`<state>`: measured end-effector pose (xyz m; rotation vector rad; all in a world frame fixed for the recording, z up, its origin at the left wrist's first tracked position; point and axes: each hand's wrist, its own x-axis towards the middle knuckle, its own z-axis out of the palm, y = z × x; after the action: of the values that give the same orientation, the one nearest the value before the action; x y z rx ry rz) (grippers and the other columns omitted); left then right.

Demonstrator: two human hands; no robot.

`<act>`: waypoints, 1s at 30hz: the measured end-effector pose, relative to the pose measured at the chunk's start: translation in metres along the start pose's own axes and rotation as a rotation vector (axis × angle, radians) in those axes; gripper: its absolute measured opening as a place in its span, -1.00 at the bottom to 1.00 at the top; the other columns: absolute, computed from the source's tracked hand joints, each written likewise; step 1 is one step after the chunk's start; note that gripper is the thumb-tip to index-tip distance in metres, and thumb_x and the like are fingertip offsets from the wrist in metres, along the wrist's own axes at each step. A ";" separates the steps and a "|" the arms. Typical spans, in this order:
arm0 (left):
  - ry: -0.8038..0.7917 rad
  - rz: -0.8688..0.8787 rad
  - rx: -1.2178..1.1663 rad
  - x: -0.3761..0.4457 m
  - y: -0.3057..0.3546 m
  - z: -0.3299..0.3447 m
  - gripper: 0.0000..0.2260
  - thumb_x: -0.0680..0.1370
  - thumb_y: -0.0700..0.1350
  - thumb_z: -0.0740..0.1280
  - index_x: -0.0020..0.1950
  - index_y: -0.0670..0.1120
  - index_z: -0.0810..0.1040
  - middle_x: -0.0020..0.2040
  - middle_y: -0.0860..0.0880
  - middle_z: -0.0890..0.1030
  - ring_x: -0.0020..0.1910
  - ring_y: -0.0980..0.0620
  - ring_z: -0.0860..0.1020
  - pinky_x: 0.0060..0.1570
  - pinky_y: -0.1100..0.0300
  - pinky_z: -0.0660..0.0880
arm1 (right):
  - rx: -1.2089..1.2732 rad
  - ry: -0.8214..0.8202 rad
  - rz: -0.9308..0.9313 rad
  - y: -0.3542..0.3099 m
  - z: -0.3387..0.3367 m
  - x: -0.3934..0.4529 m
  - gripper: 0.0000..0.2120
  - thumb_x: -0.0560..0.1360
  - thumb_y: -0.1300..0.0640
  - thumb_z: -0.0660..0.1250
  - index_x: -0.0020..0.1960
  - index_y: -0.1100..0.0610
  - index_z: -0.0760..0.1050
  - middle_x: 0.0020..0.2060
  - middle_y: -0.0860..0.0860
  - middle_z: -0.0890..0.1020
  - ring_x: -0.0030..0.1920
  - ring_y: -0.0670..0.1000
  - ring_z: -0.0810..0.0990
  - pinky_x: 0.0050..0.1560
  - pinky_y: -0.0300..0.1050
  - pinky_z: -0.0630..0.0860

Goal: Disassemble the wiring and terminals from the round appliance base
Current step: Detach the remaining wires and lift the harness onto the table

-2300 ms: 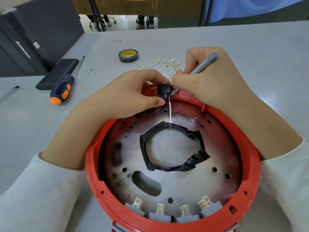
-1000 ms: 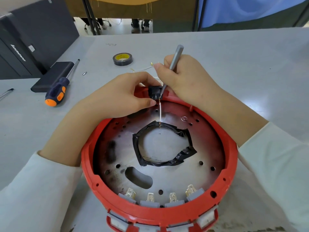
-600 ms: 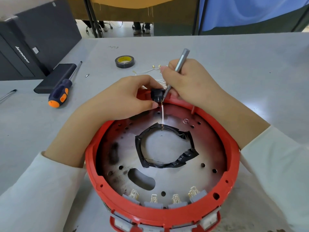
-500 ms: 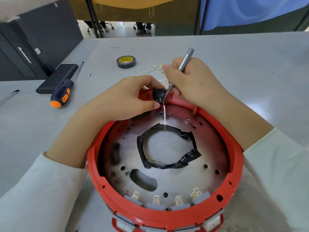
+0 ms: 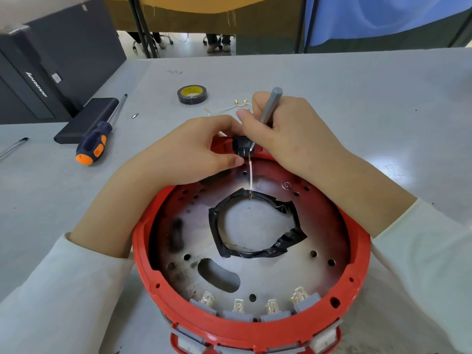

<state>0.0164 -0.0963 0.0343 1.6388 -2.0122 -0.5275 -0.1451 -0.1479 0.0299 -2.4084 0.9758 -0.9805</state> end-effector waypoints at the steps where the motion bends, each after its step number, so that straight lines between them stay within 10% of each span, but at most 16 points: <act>1: 0.001 0.002 0.001 0.000 0.000 0.000 -0.73 0.46 -0.09 0.42 0.13 0.10 0.52 0.04 0.22 0.56 0.00 0.28 0.47 -0.02 0.55 0.31 | -0.018 -0.008 -0.001 0.000 0.000 0.000 -0.60 0.56 -0.01 0.21 -0.38 0.00 0.14 -0.52 -0.08 0.27 -0.46 -0.08 0.28 -0.40 -0.22 0.22; 12: -0.012 -0.031 -0.065 -0.001 0.001 0.001 -0.75 0.45 -0.11 0.43 0.05 0.16 0.52 0.05 0.21 0.58 0.08 0.17 0.52 0.19 0.23 0.40 | 0.063 -0.230 0.265 -0.001 -0.005 0.031 -0.70 0.52 0.11 0.21 -0.37 0.12 0.30 -0.54 0.02 0.44 -0.55 -0.05 0.38 -0.35 -0.11 0.38; 30: -0.009 -0.017 -0.035 -0.002 0.001 0.000 -0.71 0.47 -0.10 0.41 0.16 0.10 0.53 0.09 0.21 0.58 0.09 0.20 0.51 0.15 0.31 0.39 | -0.012 0.052 -0.049 0.001 0.003 0.005 -0.59 0.56 0.03 0.20 -0.39 -0.01 0.12 -0.55 -0.08 0.24 -0.47 -0.09 0.30 -0.44 -0.25 0.20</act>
<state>0.0161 -0.0939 0.0350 1.6374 -1.9859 -0.5739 -0.1405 -0.1518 0.0297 -2.4380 0.9473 -1.0627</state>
